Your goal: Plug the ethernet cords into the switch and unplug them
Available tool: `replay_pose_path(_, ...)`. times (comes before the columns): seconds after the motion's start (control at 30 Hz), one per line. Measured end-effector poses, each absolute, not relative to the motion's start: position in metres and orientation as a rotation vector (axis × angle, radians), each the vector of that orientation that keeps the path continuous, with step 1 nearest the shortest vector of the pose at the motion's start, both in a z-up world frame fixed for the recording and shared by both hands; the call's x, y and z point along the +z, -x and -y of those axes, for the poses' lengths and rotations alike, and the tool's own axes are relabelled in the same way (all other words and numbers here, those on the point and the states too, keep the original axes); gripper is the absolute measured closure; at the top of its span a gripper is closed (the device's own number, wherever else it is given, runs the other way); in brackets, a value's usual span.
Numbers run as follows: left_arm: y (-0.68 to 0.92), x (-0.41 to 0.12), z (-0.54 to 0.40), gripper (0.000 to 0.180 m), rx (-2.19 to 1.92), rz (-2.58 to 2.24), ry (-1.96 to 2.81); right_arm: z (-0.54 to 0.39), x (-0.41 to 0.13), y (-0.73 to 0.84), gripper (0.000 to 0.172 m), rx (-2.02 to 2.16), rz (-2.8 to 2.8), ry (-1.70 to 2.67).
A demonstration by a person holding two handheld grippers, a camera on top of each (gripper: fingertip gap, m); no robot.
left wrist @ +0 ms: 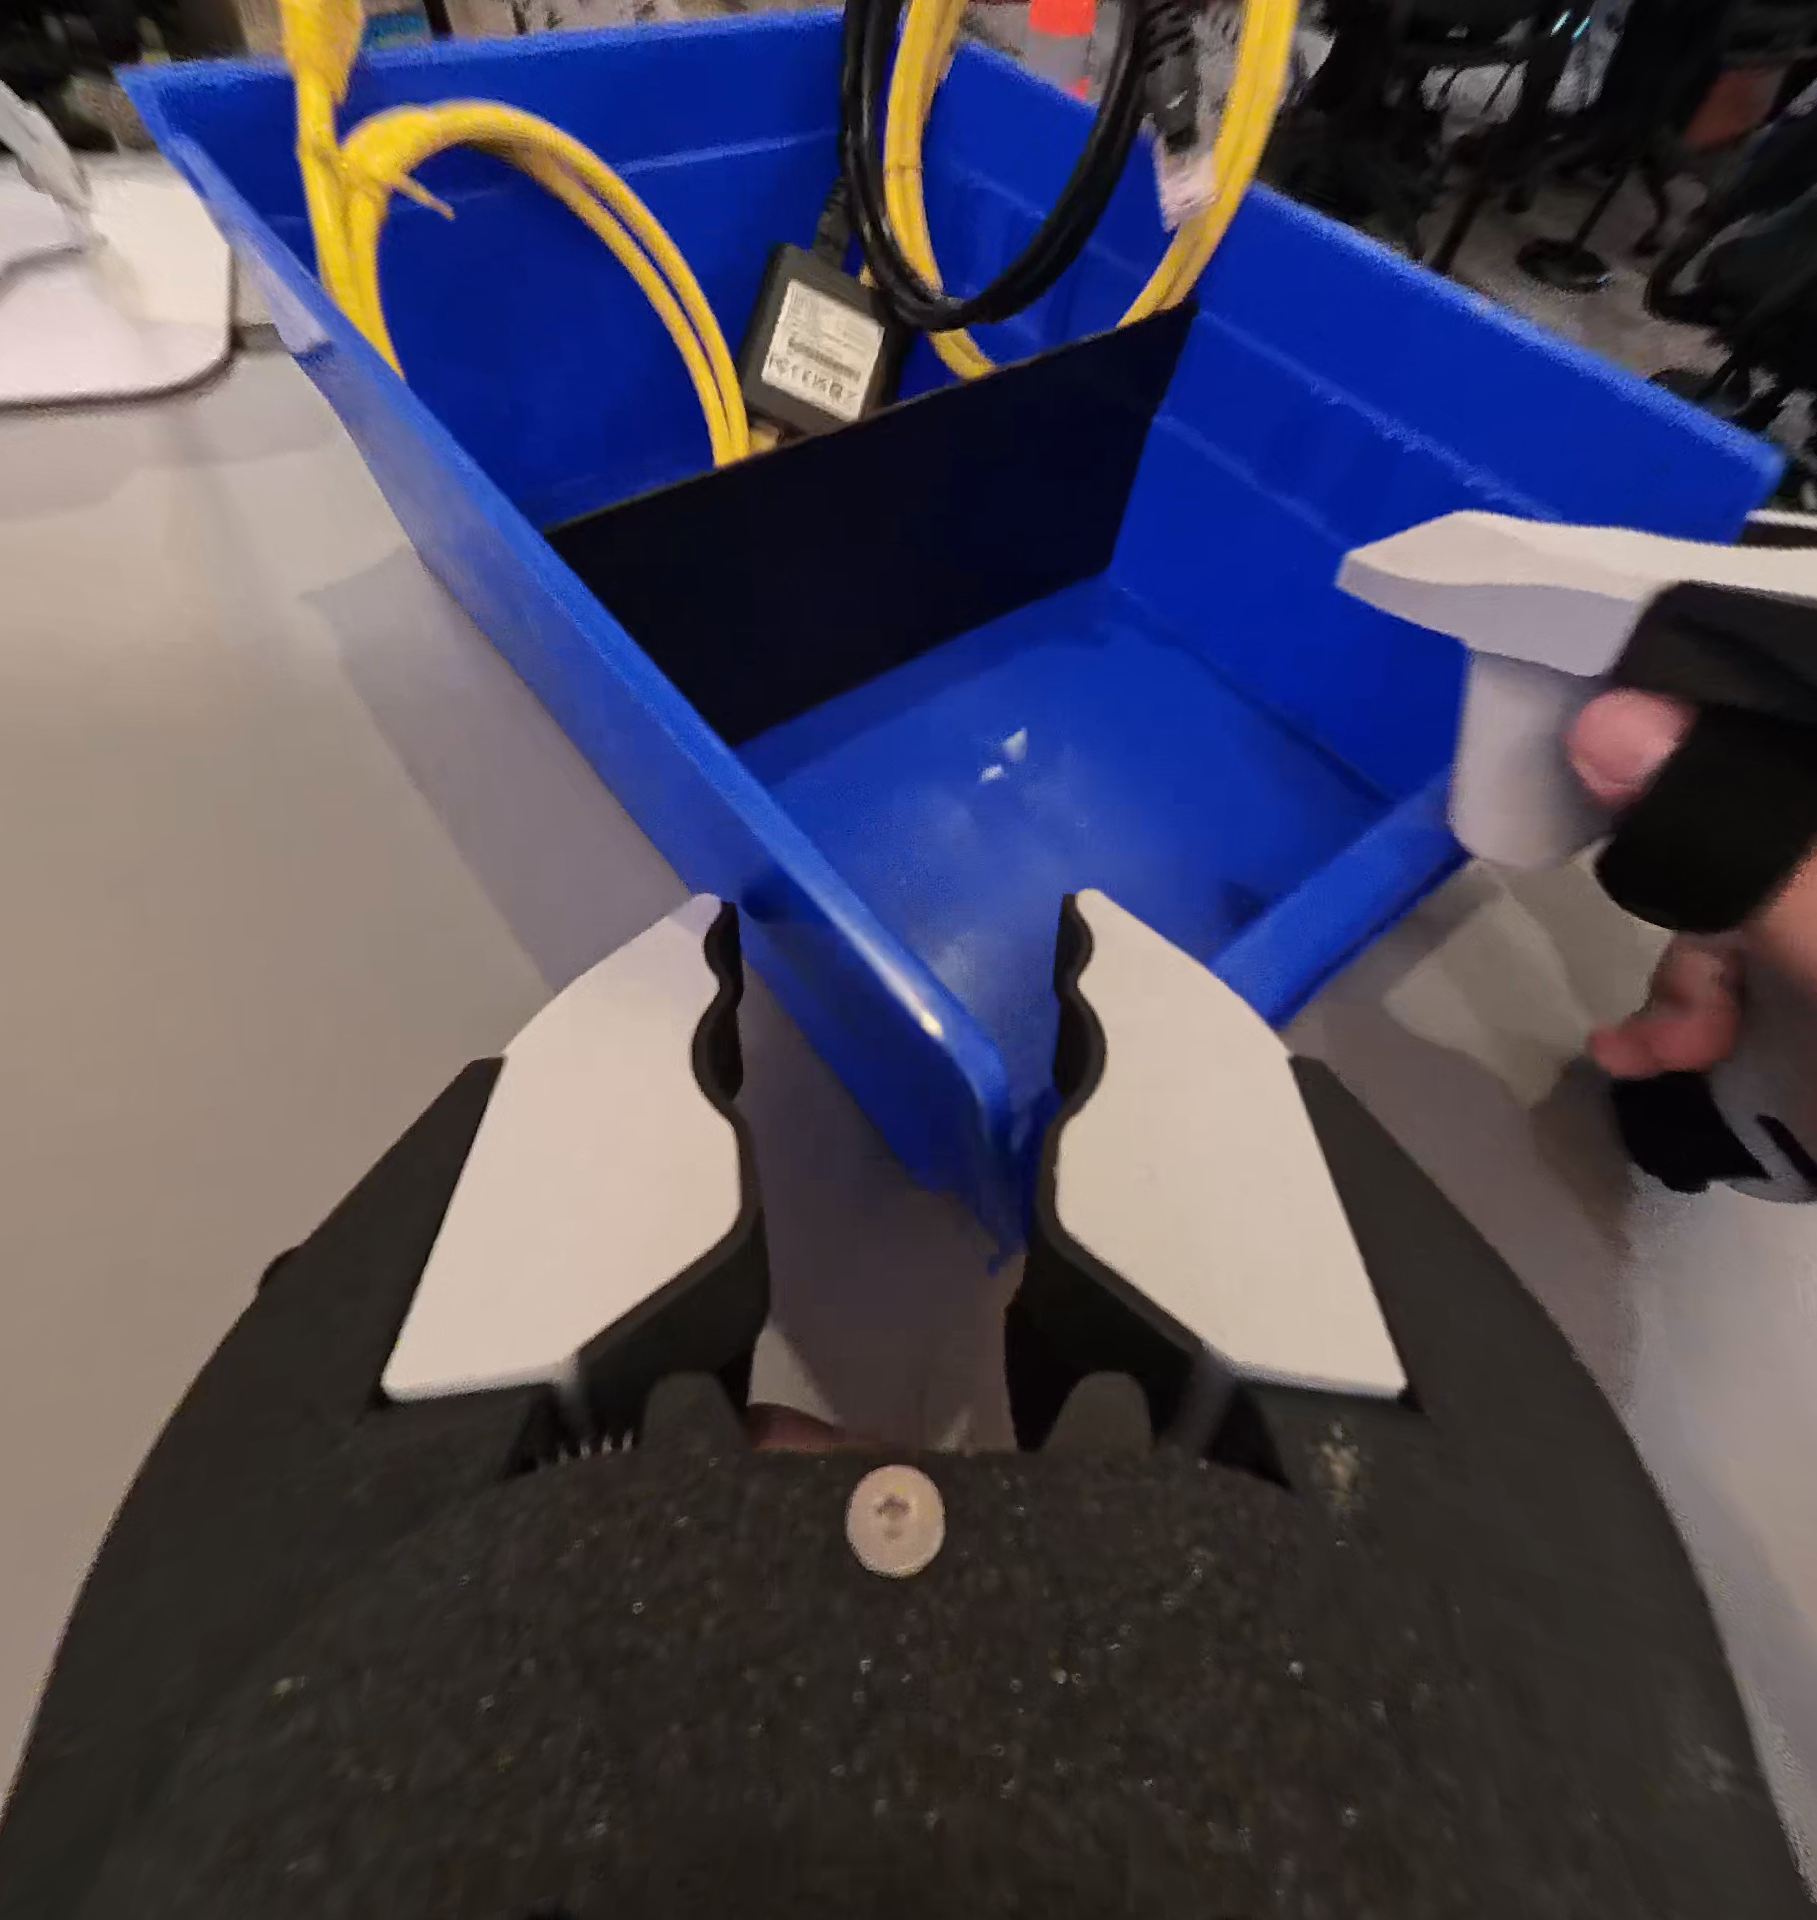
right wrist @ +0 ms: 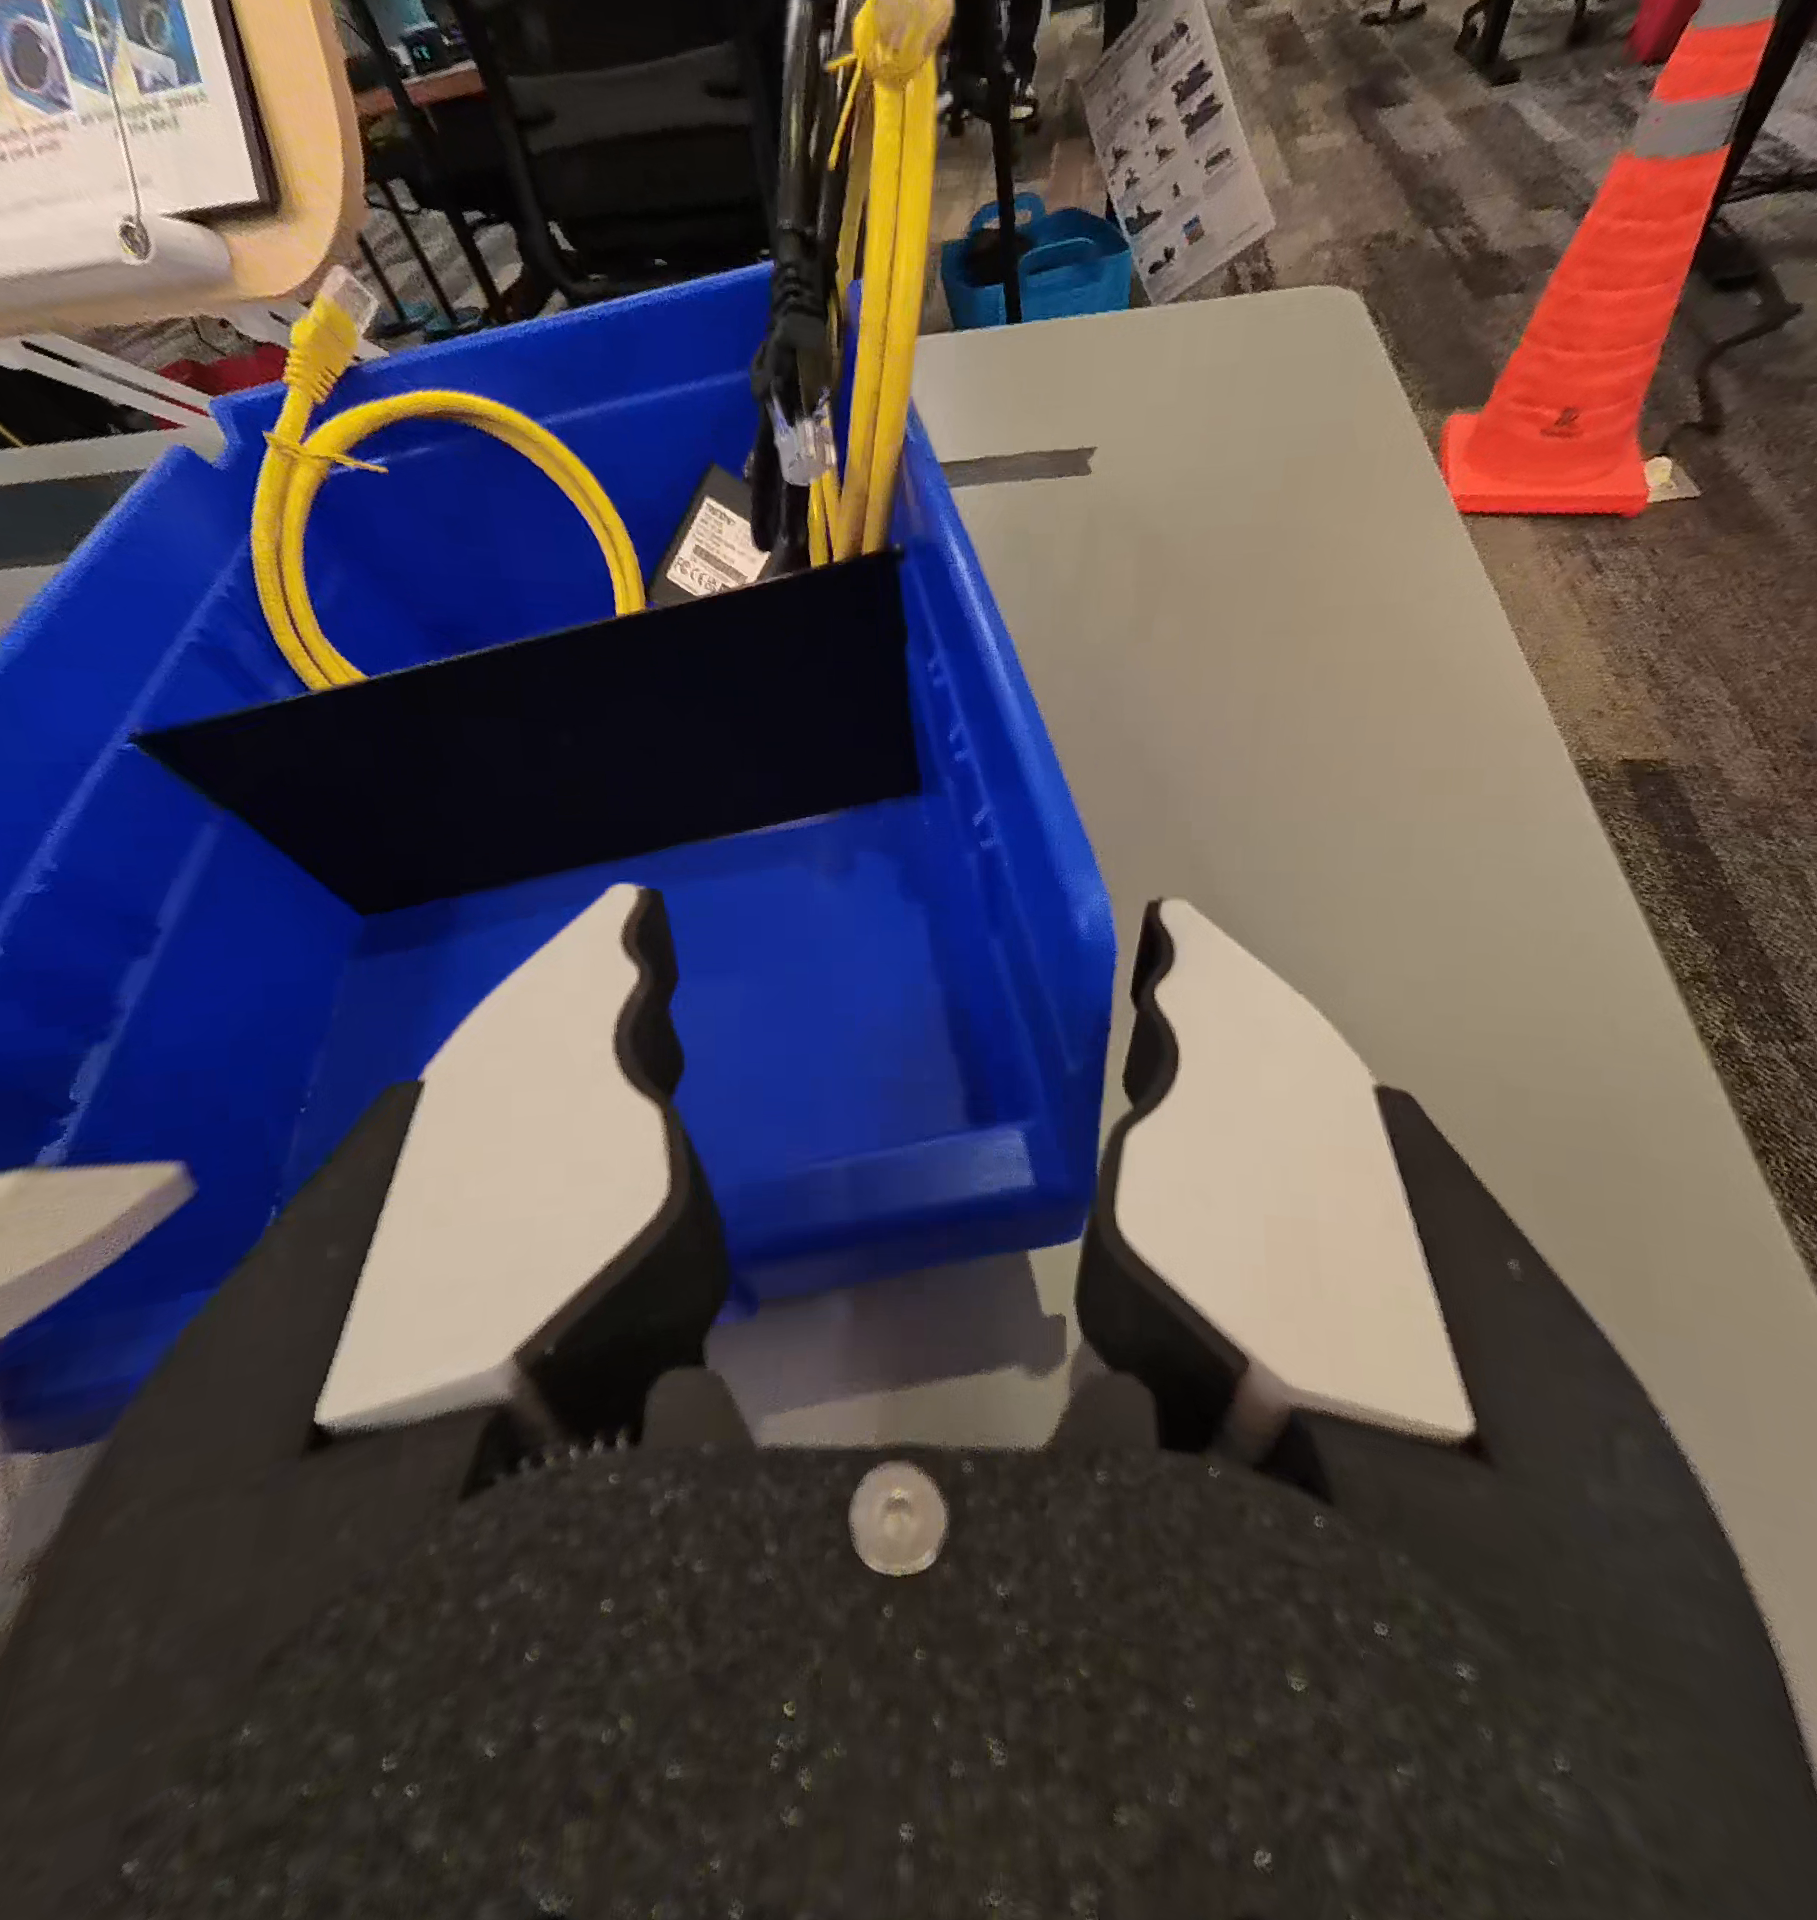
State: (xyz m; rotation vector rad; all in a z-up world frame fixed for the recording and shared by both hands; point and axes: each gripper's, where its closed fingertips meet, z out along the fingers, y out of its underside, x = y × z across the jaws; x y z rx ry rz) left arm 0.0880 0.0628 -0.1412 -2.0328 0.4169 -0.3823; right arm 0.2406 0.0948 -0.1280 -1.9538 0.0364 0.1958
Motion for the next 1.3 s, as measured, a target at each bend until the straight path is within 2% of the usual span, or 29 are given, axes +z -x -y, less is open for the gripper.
replay_pose_path(0.07, -0.092, -0.147, -0.068, 0.115, -0.422, -0.441, 2.099, -0.097, -0.128, -0.238, 0.092, 0.238, -0.025, 1.942)
replay_pose_path(0.13, -0.089, -0.147, -0.075, 0.12, -0.446, -0.428, 2.121, -0.098, -0.128, -0.238, 0.1, 0.272, -0.042, 1.941)
replay_pose_path(0.2, -0.076, -0.144, -0.084, 0.138, -0.43, -0.367, 2.14, -0.096, -0.13, -0.238, 0.127, 0.29, -0.058, 1.974)
replay_pose_path(0.27, -0.052, -0.135, -0.094, 0.166, -0.325, -0.33, 2.102, -0.09, -0.137, -0.239, 0.168, 0.256, -0.093, 2.053)
replay_pose_path(0.4, -0.02, -0.127, -0.097, 0.175, -0.221, -0.314, 2.099, -0.082, -0.13, -0.213, 0.169, 0.015, 0.031, 2.108)
replay_pose_path(0.73, 0.148, -0.085, -0.089, 0.177, -0.192, -0.242, 1.989, -0.074, -0.078, -0.05, 0.168, 0.134, -0.057, 1.94)
replay_pose_path(1.0, 0.275, -0.092, -0.086, 0.177, -0.092, -0.285, 2.008, -0.077, -0.101, 0.081, 0.169, 0.095, 0.112, 2.001)
replay_pose_path(1.3, 0.301, -0.129, -0.086, 0.176, -0.127, -0.3, 2.059, -0.064, -0.134, 0.111, 0.165, 0.109, 0.188, 2.026)
